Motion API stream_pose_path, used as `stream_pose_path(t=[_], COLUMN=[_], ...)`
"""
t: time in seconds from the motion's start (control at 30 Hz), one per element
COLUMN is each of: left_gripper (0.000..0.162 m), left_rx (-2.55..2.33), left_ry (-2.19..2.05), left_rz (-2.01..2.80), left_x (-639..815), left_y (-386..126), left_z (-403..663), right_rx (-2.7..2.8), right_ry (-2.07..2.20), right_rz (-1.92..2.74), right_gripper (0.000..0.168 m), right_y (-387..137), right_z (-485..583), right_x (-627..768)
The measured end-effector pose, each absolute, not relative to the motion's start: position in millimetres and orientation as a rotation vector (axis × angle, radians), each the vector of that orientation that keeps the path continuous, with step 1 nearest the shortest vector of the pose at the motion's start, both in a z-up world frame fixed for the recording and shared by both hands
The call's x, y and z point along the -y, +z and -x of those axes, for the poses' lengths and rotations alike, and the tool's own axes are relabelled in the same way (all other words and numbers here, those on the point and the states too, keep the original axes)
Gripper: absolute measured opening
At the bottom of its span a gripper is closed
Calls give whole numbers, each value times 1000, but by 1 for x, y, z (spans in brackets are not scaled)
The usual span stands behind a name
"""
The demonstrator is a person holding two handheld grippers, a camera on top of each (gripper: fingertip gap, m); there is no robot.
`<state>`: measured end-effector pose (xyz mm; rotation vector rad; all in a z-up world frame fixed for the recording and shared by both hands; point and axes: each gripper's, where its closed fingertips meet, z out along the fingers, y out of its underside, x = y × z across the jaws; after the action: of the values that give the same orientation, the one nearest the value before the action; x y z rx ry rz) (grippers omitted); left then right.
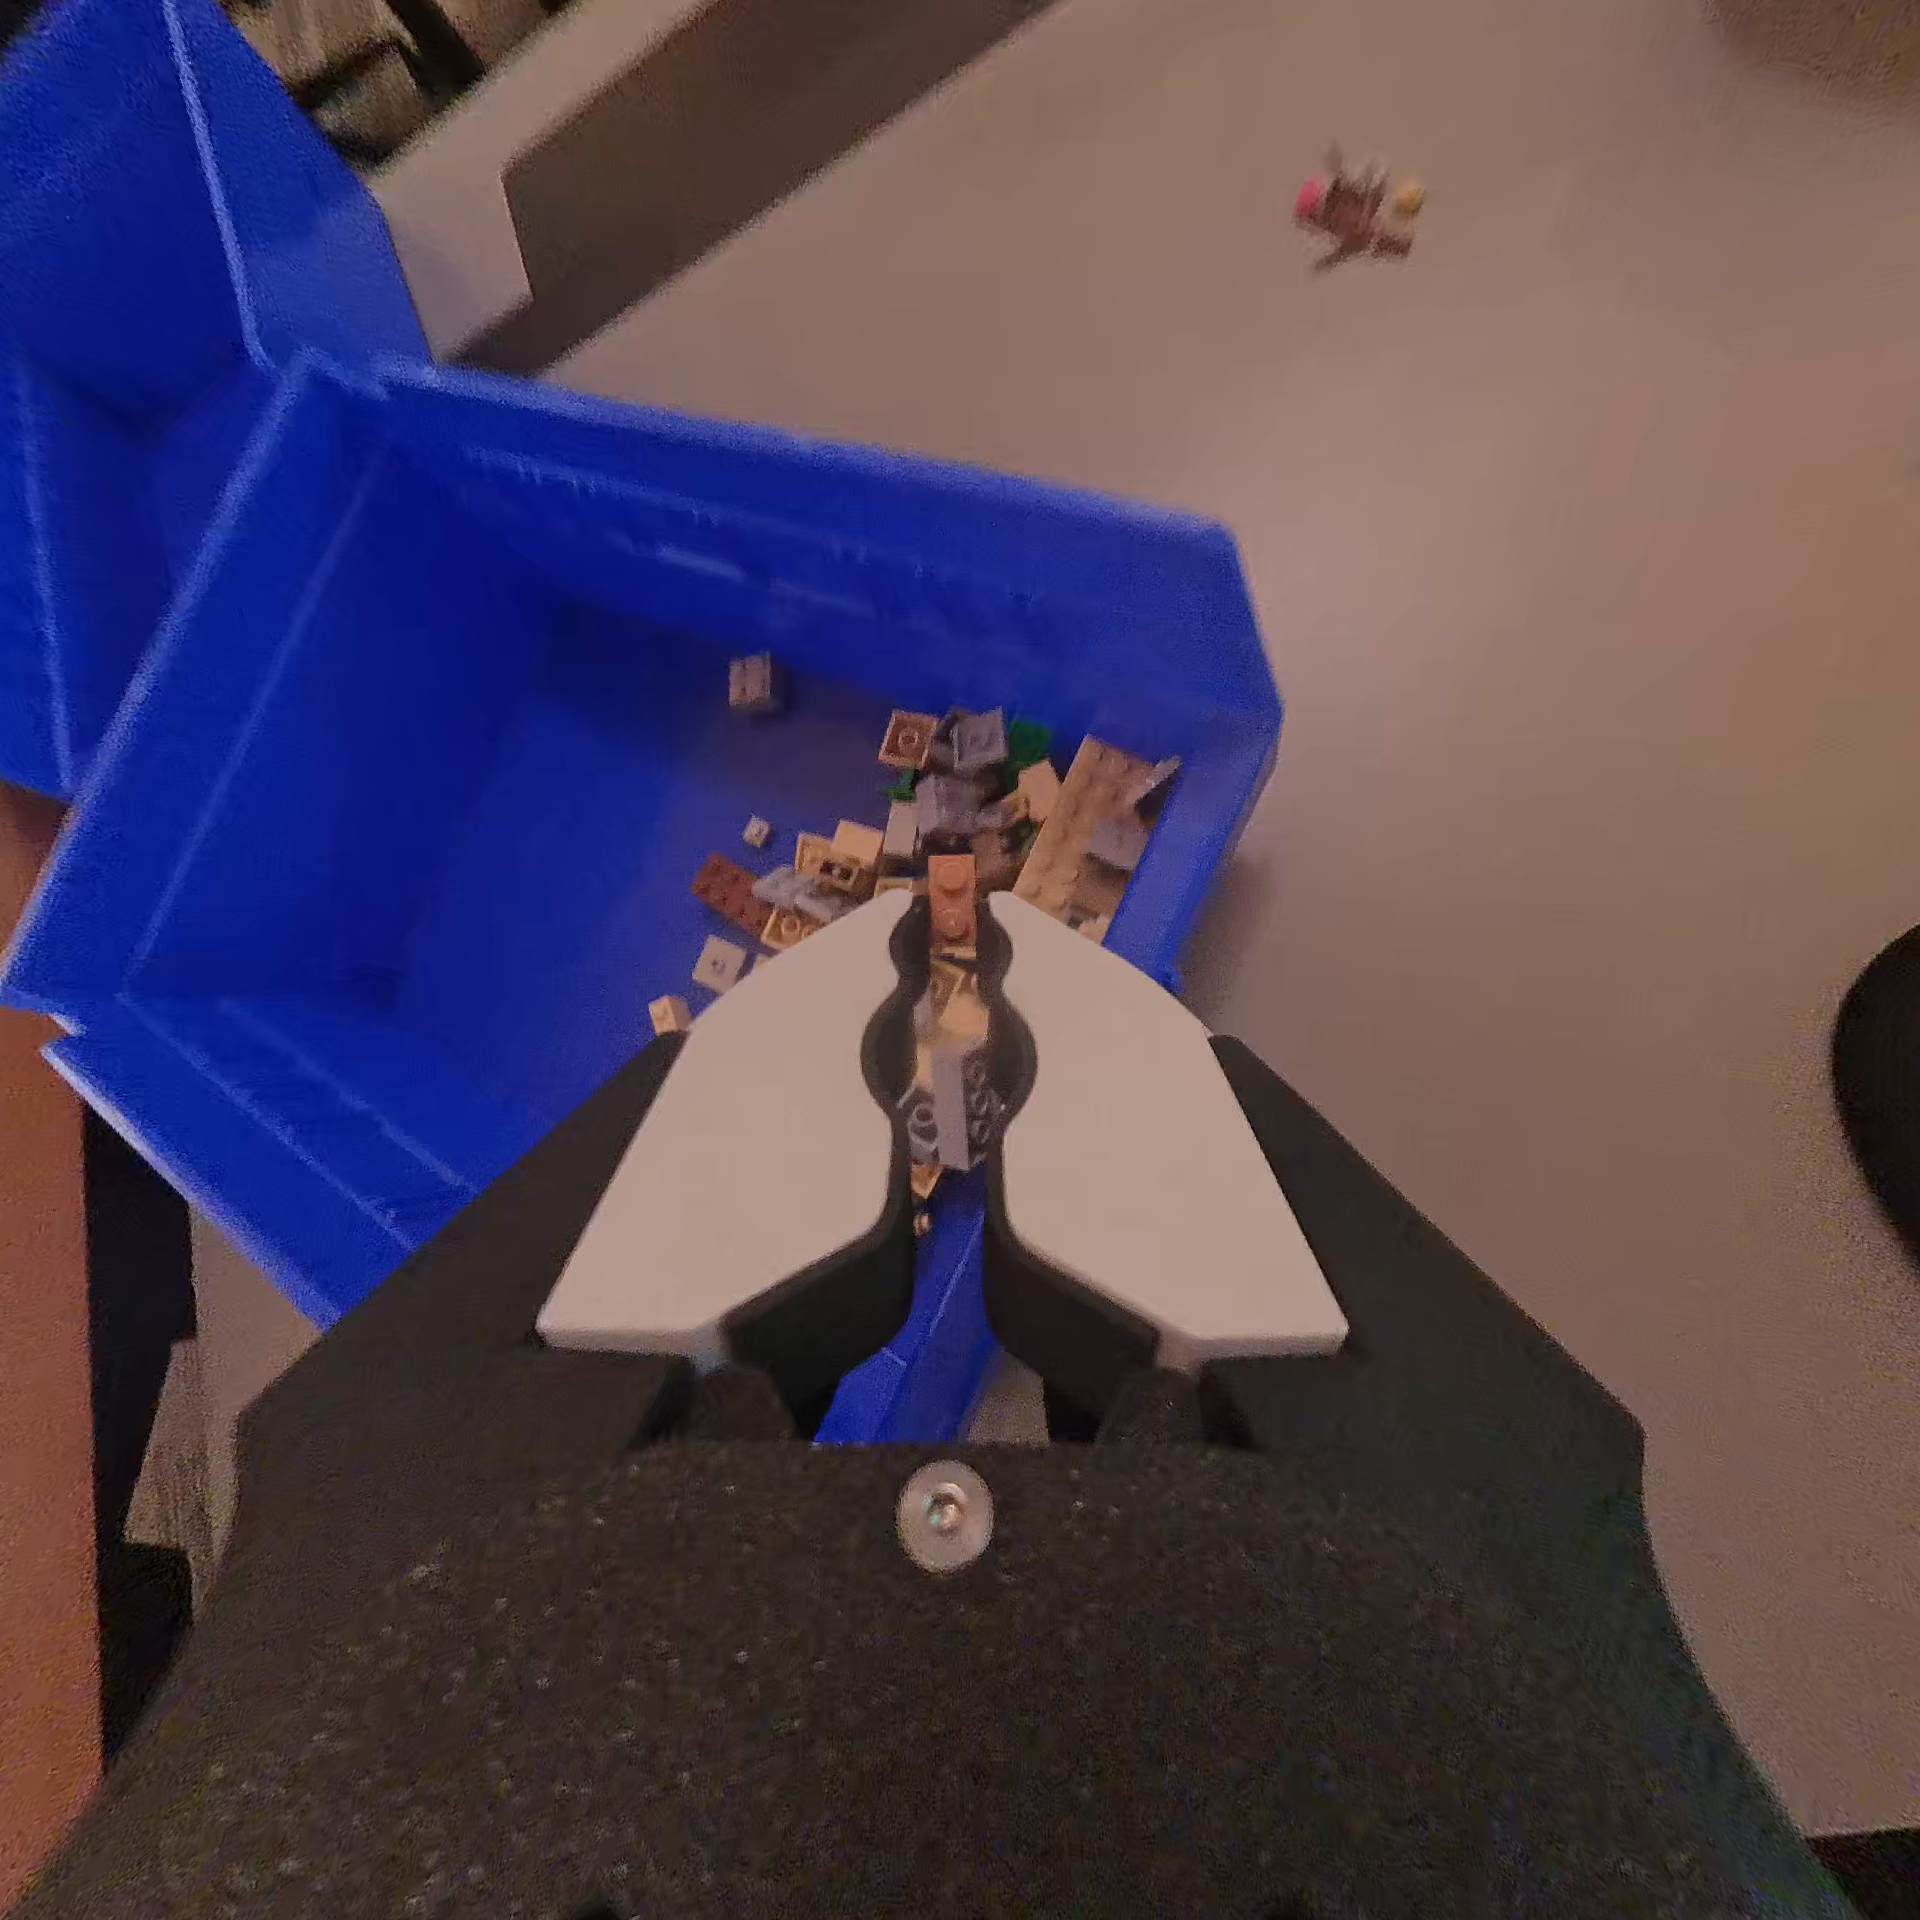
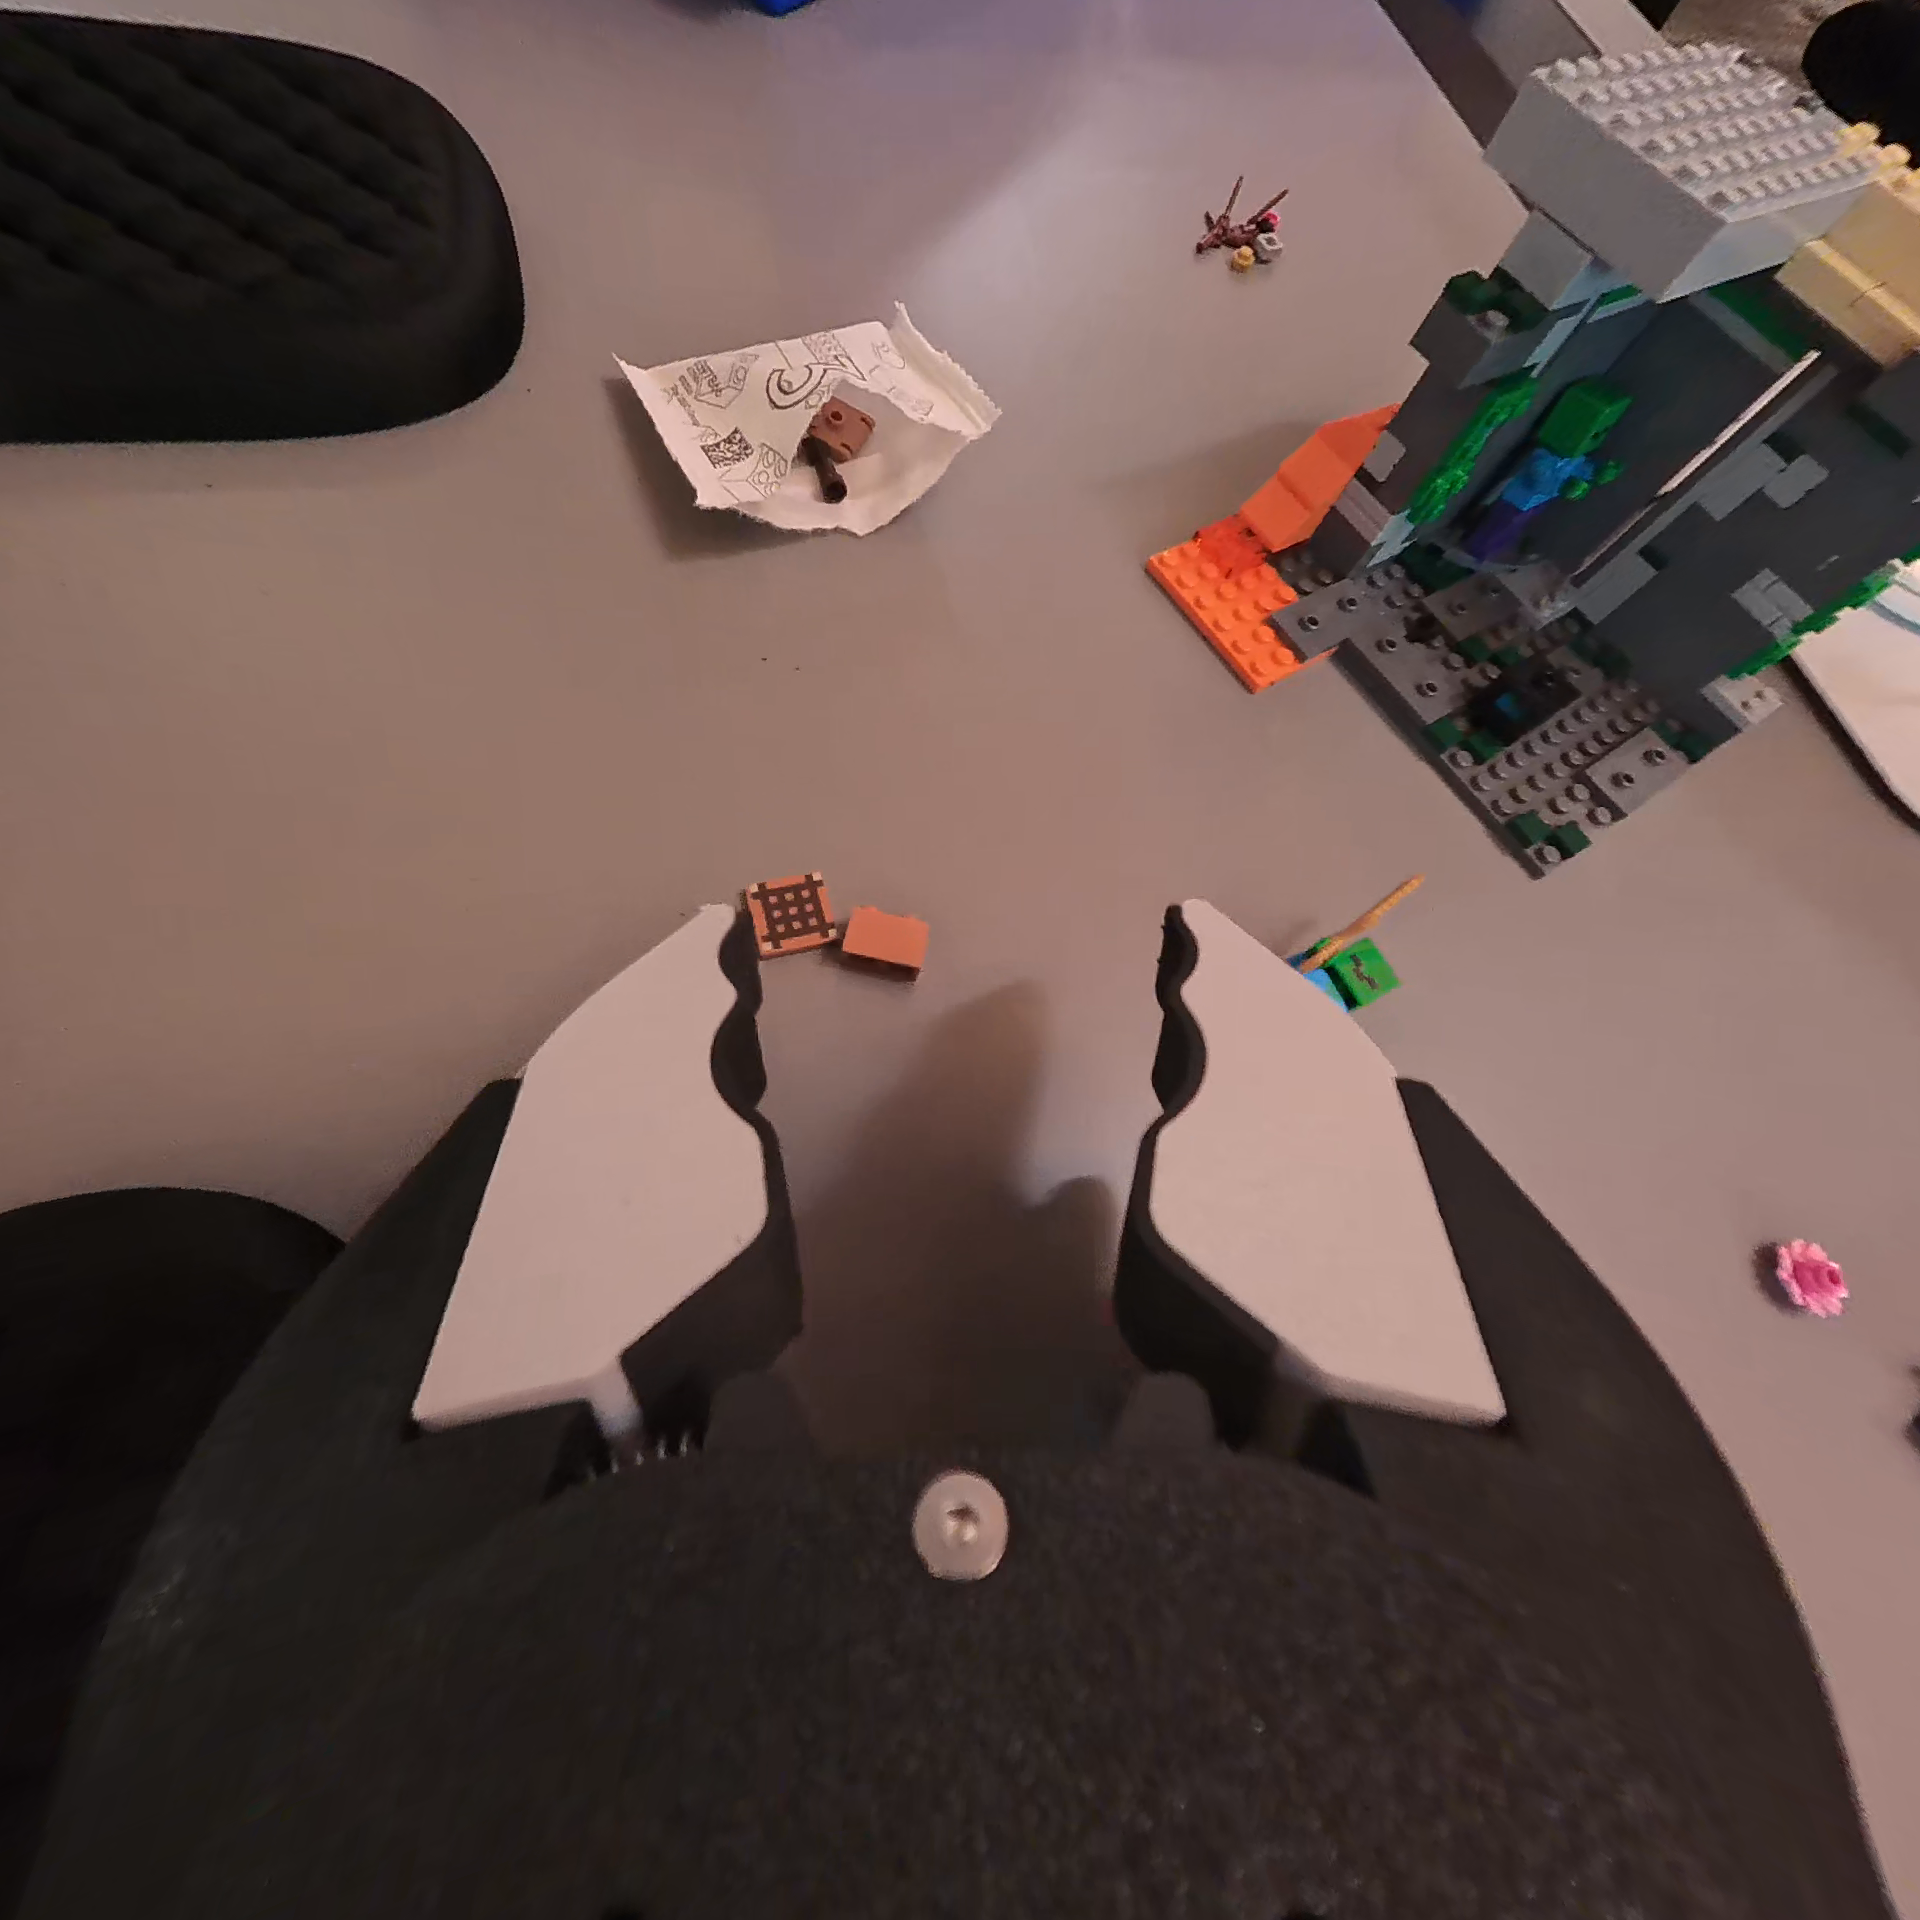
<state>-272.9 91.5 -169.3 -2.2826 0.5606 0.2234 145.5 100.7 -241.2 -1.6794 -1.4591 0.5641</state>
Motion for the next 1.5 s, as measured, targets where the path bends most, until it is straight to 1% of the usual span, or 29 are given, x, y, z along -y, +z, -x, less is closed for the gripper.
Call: stream_pose_path(t=[0.07, 0.23, 0.37, 0.5, 0.63, 0.73, 0.97, 1.07, 1.1, 1.17, 1.5], left_gripper=[8, 16, 26, 26, 22, 23, 19, 18, 18, 18, 24], left_rx=[-553, -563, -573, -607, -732, -865, -1175, -1282, -1313, -1356, -1404], left_ry=[237, 298, 330, 334, 248, 145, -184, -277, -291, -316, -425], left_rz=[2329, 2381, 2362, 2303, 2203, 2126, 1988, 1944, 1938, 1930, 2018], left_x=[-92, -96, -100, -103, -102, -100, -88, -80, -79, -78, -92], left_y=[-181, -200, -200, -189, -172, -171, -204, -219, -224, -231, -252], left_z=[283, 292, 288, 270, 215, 153, -5, -57, -70, -92, -146], right_rx=[1467, 1485, 1478, 1478, 1478, 1480, 1462, 1400, 1369, 1292, 942], right_ry=[555, 534, 540, 537, 534, 530, 520, 531, 530, 515, 401], right_rz=[1684, 1675, 1676, 1675, 1680, 1684, 1694, 1703, 1710, 1721, 1758], right_gripper=[72, 66, 65, 65, 64, 62, 57, 49, 45, 42, 42], right_y=[-243, -246, -246, -245, -246, -247, -248, -243, -241, -235, -202], right_z=[-146, -146, -146, -147, -148, -149, -152, -153, -155, -160, -208], right_x=[-101, -100, -101, -101, -102, -103, -106, -112, -115, -125, -172])
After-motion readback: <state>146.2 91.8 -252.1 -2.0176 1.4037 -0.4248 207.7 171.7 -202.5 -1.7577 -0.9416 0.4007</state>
